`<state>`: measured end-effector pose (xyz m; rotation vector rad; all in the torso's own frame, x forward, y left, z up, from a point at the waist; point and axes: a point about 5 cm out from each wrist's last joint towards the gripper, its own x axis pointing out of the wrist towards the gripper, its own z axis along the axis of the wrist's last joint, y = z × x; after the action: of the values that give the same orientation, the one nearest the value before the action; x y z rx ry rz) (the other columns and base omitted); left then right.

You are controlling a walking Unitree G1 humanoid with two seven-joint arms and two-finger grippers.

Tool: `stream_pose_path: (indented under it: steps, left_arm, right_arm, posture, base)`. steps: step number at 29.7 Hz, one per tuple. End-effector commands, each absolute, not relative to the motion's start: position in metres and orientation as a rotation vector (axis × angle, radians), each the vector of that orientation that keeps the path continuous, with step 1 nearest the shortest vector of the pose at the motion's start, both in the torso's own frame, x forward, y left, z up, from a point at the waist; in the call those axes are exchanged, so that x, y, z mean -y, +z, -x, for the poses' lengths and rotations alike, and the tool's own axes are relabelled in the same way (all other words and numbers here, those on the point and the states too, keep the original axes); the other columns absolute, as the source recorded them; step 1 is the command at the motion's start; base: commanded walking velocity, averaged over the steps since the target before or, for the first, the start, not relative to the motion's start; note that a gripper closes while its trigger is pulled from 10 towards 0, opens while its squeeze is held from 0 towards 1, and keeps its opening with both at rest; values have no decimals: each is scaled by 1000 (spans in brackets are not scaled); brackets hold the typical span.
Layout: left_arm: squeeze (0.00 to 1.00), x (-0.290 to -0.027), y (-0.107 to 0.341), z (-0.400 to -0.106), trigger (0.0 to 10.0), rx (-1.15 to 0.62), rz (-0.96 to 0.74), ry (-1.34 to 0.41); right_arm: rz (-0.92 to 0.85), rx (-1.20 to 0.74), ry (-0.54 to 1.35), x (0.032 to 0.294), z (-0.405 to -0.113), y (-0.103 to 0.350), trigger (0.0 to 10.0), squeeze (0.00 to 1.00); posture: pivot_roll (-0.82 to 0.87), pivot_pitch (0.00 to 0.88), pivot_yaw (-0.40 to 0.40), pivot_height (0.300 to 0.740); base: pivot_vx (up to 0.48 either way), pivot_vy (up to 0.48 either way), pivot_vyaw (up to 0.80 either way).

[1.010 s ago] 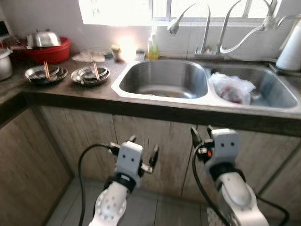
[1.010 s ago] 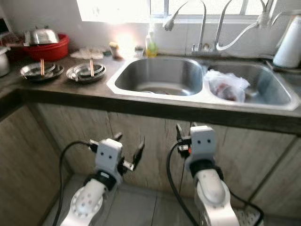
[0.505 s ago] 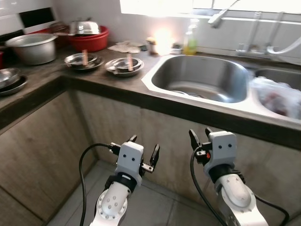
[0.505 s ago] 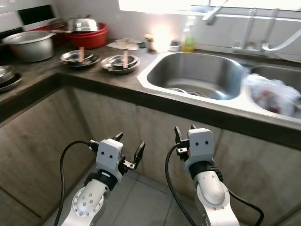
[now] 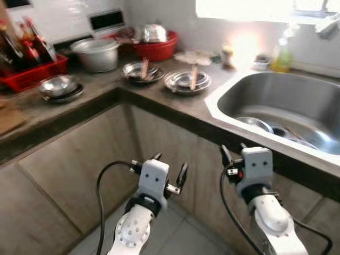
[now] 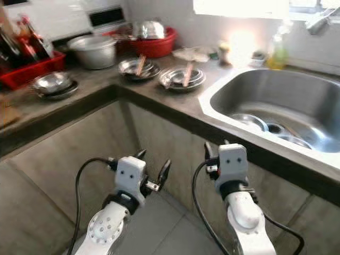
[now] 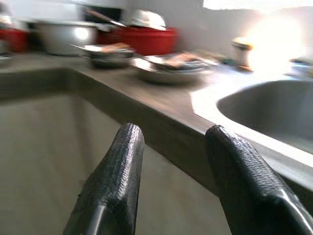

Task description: Kitchen organization

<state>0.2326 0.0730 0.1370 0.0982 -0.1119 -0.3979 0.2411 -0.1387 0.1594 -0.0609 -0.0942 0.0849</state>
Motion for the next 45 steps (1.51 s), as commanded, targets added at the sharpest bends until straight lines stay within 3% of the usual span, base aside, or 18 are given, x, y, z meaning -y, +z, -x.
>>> stream_pose_path:
  steps: [1,24,45]
  left_arm:
    - [0,-80,134,-233,10000,98,-112,-377]
    - [0,-79,136,-232,10000,97,-105,-373]
    - [0,-79,135,-232,10000,96,-99,-372]
  right_arm:
    - [43,103,114,131,-242,161,10000,0]
    - [43,100,110,131,-245,161,10000,0]
    - [27,117,116,130,-250,165,10000,0]
  posture:
    - [35,9,-7,740]
    - [42,26,-12,740]
    - [40,28,-14,740]
  base:
    - [262,0,800]
    - [253,0,800]
    - [255,0,0]
